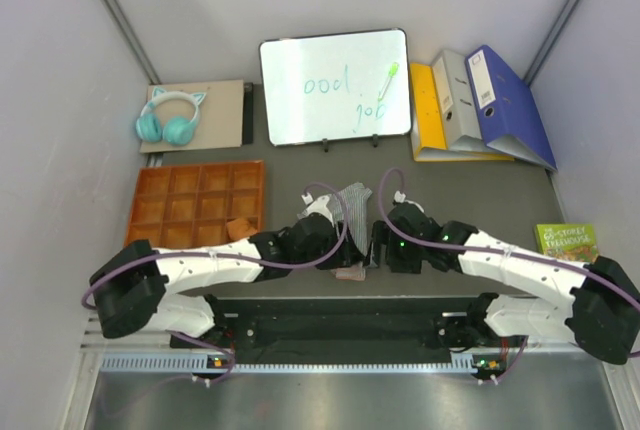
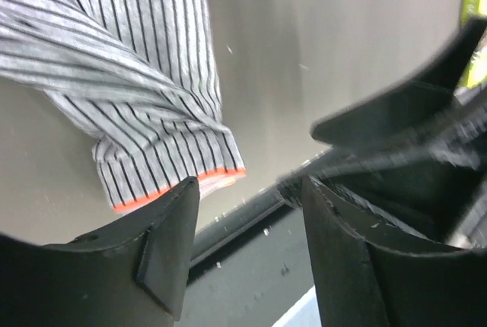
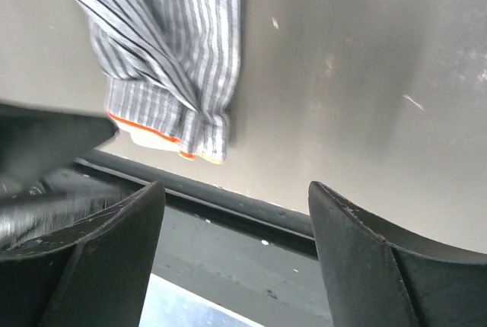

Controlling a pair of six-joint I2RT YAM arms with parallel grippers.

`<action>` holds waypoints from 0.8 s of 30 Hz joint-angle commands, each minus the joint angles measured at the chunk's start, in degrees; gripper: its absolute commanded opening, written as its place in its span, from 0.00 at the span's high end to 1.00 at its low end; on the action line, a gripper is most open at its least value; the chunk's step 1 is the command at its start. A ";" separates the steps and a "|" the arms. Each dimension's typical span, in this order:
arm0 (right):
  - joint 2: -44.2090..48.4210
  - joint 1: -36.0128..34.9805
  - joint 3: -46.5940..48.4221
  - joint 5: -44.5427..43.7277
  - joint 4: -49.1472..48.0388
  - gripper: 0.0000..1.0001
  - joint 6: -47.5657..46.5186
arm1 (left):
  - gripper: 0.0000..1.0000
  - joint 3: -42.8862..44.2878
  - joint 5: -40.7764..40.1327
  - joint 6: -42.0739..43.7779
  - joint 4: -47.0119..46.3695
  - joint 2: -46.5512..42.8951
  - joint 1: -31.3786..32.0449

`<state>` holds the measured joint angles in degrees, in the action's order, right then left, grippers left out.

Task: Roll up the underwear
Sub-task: Fold the underwear at the center of the board.

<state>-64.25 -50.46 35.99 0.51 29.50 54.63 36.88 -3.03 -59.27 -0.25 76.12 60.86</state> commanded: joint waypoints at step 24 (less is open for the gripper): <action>-15.03 0.62 1.37 3.88 -15.08 0.40 2.85 | 0.18 -6.46 2.41 2.93 3.70 -8.62 -22.35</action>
<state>-78.35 -50.19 36.07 4.62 16.34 56.99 32.53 -3.20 -56.42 9.69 66.06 41.17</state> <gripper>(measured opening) 0.641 0.829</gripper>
